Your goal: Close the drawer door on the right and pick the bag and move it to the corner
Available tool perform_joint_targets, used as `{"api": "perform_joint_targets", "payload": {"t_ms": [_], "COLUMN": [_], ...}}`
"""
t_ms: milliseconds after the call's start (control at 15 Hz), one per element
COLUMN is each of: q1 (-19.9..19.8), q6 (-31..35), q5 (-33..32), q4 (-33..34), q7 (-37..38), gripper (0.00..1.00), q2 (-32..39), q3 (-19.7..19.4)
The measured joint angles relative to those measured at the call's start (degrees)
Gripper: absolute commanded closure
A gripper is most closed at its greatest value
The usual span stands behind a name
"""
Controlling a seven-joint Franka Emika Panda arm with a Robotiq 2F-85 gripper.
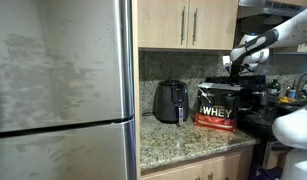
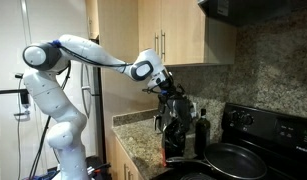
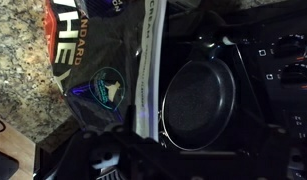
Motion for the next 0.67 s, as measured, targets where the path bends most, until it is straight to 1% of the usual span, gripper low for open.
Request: {"api": "perform_joint_targets", "payload": {"t_ms": [267,467,667], "q1": [2.0,5.1,5.5], "q6": [0.2,-0.2,-0.1], "q5": [1.3,6.1,6.1], "q4": [0.3,1.1,1.2], "q7": [0.2,-0.1,-0.1], "gripper": [0.0,0.0,0.0], "q2": [1.2,3.3,3.7], "q3": [-1.7,-3.9,-4.2]}}
